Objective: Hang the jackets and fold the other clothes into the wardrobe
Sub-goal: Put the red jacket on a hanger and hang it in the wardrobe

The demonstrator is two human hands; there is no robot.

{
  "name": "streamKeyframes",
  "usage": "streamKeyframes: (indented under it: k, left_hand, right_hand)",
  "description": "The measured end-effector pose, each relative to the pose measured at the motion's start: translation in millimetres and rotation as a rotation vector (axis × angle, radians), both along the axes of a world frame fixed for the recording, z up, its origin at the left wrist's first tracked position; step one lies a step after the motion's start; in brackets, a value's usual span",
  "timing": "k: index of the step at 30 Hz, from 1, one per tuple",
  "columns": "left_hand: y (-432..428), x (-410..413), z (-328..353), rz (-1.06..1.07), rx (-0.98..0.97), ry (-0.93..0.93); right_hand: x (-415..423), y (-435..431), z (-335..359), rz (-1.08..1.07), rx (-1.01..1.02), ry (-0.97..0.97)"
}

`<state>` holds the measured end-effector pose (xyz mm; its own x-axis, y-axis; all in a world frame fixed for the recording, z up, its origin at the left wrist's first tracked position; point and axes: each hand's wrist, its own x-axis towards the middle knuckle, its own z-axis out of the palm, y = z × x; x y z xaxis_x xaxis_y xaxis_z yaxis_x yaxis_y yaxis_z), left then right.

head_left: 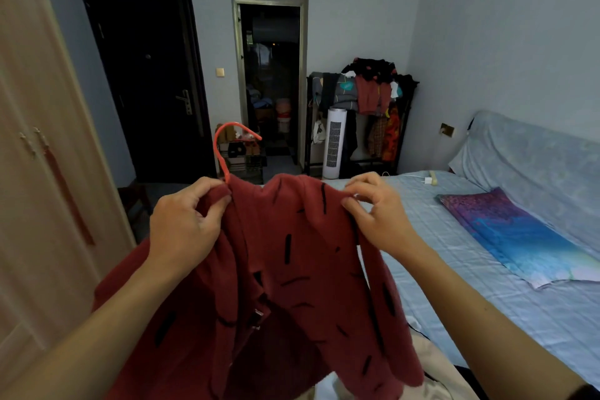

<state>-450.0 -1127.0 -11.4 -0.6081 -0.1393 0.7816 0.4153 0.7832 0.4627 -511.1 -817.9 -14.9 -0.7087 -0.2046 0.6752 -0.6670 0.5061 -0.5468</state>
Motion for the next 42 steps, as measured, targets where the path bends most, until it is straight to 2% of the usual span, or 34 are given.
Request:
streamKeyframes:
  k: [3, 11, 13, 18, 22, 29, 33, 38, 42]
  left_hand:
    - [2.8, -2.3, -1.0, -0.042, 0.07, -0.026]
    - [3.7, -0.5, -1.8, -0.088, 0.18, 0.006]
    - [1.8, 0.3, -1.7, -0.09, 0.184, 0.005]
    - [-1.1, 2.6, -0.7, -0.153, 0.181, -0.03]
    - [-2.2, 8.2, 3.2, -0.211, 0.136, -0.038]
    - [15.1, 13.7, 15.7, -0.198, -0.065, -0.088]
    - [11.5, 11.8, 11.9, -0.235, 0.104, -0.131]
    - [1.5, 15.4, 5.0, -0.214, 0.176, -0.158]
    - [-11.7, 22.1, 10.9, -0.206, 0.197, -0.151]
  right_hand:
    - [-0.4, -3.6, -2.0, 0.071, 0.139, -0.019]
    - [5.6, 1.0, 5.1, 0.206, 0.142, -0.174]
    - [5.3, 1.3, 7.0, 0.193, 0.102, -0.205]
    - [1.5, -2.7, 12.3, 0.082, 0.256, -0.158]
    - [5.1, -9.4, 9.4, 0.094, 0.217, -0.166]
    - [20.0, -54.8, 10.1, 0.135, 0.181, -0.051]
    - [24.2, -66.5, 17.0, 0.138, 0.131, -0.101]
    - [32.8, -85.3, 25.2, 0.185, 0.333, -0.032]
    - [44.3, -96.6, 35.8, 0.265, 0.38, -0.173]
